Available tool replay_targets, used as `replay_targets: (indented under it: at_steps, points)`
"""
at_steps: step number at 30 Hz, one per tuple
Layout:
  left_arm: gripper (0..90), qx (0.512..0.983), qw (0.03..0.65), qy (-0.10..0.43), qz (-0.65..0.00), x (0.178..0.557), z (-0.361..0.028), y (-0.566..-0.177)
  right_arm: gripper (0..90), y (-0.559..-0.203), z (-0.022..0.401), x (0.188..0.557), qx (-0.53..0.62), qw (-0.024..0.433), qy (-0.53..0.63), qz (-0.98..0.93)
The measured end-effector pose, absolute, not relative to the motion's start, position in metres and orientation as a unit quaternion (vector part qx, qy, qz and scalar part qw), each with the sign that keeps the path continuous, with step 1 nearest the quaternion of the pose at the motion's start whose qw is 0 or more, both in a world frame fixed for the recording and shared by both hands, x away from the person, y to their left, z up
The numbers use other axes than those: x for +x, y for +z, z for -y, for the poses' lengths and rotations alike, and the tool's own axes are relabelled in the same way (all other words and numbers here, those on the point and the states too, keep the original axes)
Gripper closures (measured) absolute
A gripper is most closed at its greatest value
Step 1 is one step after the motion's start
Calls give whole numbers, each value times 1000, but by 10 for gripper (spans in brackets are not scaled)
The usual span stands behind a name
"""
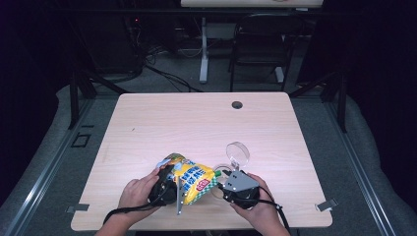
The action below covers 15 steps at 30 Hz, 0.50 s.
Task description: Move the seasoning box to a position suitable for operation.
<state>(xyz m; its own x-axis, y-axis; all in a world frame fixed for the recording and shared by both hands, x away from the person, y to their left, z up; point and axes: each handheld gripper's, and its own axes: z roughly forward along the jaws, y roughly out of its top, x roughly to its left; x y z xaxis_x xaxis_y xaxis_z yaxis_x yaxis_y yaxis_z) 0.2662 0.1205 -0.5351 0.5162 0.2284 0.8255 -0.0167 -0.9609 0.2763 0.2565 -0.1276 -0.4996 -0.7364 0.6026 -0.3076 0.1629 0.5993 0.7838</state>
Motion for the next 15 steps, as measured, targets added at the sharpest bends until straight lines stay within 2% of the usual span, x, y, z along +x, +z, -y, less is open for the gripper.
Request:
replay_targets:
  at_steps: [15]
  points:
    - [641,868,115,481,-39,268,-113,-527,560,-499,123,256,191,314,368,-854]
